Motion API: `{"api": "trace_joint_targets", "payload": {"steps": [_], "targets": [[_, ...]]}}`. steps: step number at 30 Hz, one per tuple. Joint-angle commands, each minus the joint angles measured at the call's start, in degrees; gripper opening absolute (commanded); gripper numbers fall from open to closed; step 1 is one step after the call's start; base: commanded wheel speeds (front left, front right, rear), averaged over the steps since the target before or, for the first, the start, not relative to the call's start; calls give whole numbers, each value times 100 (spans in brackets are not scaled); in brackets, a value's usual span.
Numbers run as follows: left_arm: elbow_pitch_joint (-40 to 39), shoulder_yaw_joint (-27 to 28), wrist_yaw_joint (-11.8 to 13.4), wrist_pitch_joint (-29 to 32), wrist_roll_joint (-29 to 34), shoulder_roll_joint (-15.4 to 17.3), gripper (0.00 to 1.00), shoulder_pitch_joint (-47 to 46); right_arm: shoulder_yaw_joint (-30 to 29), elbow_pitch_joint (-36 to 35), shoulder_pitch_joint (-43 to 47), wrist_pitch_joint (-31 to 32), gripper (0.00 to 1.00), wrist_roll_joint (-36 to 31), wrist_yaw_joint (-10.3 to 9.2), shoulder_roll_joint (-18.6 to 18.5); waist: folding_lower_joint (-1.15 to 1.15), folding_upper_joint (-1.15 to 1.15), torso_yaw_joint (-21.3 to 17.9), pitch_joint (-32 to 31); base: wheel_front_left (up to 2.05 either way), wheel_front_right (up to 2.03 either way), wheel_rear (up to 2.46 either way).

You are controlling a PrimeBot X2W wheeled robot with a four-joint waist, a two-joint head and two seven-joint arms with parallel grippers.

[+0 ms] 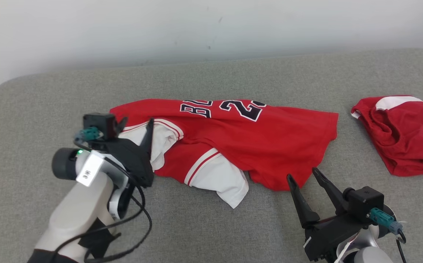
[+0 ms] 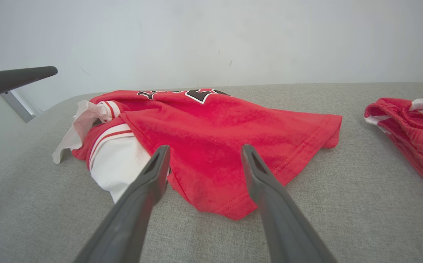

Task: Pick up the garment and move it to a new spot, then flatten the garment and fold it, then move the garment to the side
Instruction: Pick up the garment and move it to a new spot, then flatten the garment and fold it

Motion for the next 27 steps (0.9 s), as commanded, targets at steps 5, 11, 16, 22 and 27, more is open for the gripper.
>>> {"api": "trace_joint_targets", "payload": {"steps": [5,11,16,22,27], "targets": [[-193,-260,-96,245,92,-34,100,216,3,-23,29,-26,100,11,-4,-8,0,-1,9,29,0,0,0],[-313,-478,-109,491,172,-12,100,385,20,-6,-28,-37,100,52,-4,-8,0,-1,-29,87,0,0,0],[-300,-584,5,565,257,62,100,410,40,18,-92,-57,100,77,-4,-8,0,-1,-102,154,0,0,0],[-87,-659,62,669,289,134,100,375,50,39,-138,-94,100,80,-4,-8,0,-1,-216,249,0,0,0],[192,-721,241,683,408,212,100,300,64,63,-162,-122,100,81,-4,-8,0,-1,-303,304,0,0,0]]}}
